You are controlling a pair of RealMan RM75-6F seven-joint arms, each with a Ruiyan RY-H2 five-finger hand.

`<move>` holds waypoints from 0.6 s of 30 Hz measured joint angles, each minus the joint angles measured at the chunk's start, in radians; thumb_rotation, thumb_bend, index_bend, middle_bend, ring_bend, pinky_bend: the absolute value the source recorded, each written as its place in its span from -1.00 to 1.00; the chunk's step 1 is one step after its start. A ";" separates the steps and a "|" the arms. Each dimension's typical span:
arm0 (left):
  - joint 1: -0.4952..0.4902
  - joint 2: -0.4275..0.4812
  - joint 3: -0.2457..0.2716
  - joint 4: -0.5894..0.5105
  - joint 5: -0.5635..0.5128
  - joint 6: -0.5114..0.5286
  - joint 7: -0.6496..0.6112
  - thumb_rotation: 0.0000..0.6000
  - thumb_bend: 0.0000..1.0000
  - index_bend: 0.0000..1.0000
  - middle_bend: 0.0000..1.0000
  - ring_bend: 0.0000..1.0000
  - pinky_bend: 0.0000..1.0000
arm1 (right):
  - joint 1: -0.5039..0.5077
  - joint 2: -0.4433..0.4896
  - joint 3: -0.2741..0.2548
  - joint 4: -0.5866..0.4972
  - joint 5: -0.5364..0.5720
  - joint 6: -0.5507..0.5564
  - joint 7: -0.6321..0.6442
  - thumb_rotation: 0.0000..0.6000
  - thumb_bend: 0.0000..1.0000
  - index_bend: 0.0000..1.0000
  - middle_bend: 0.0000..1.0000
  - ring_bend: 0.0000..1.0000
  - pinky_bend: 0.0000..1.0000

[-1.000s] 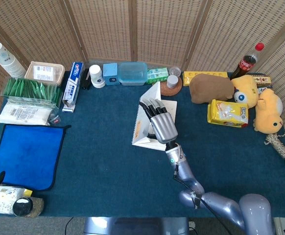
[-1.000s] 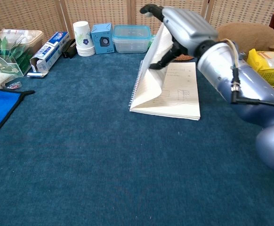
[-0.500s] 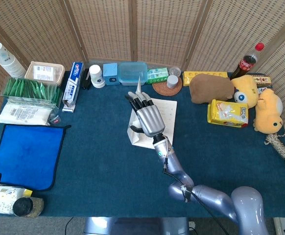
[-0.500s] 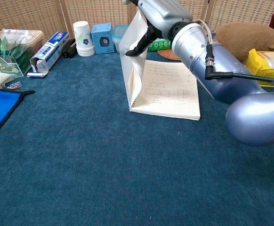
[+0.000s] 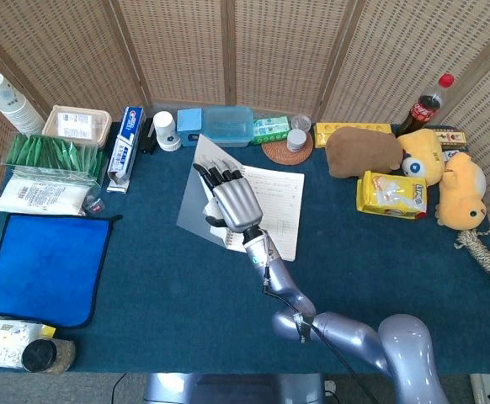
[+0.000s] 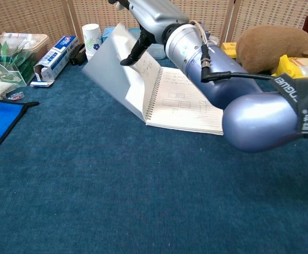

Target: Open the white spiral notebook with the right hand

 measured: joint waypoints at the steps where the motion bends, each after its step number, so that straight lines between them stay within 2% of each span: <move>1: 0.002 0.000 0.000 0.002 0.000 0.002 -0.002 1.00 -0.42 -0.53 -0.83 -0.91 -1.00 | 0.006 -0.007 0.001 0.006 0.009 -0.004 0.001 1.00 -0.90 -0.85 -0.70 -0.77 -0.70; 9: 0.005 0.003 0.000 0.005 0.004 0.000 -0.006 1.00 -0.42 -0.52 -0.83 -0.91 -1.00 | 0.011 -0.001 -0.015 -0.010 0.010 0.009 0.009 1.00 -0.90 -0.86 -0.70 -0.77 -0.70; 18: -0.016 0.006 0.001 -0.010 0.019 -0.031 0.024 1.00 -0.42 -0.52 -0.83 -0.91 -1.00 | -0.065 0.089 -0.063 -0.104 0.010 0.040 -0.007 1.00 -0.90 -0.88 -0.70 -0.77 -0.70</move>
